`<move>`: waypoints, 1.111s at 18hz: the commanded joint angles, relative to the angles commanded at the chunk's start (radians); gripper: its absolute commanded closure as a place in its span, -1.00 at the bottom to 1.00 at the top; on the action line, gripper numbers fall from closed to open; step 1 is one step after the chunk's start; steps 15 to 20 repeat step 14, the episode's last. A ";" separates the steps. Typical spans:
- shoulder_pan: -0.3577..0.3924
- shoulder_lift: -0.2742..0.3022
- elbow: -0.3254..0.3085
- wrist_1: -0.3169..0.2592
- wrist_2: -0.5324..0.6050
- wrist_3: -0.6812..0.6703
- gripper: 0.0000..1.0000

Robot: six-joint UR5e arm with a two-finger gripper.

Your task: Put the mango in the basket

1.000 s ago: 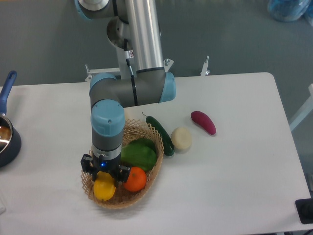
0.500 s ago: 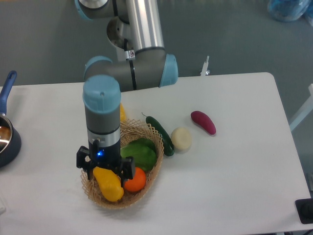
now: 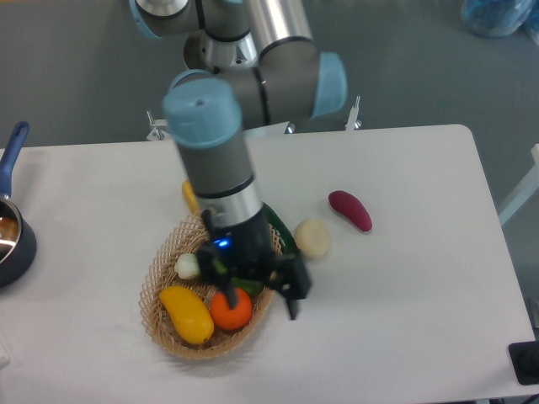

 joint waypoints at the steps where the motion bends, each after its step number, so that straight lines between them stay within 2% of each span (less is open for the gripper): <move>1: 0.015 0.009 -0.011 -0.018 -0.002 0.040 -1.00; 5: 0.057 0.075 -0.051 -0.087 -0.005 0.210 -1.00; 11: 0.092 0.158 -0.127 -0.101 -0.038 0.243 -1.00; 20: 0.100 0.170 -0.137 -0.101 -0.055 0.243 -1.00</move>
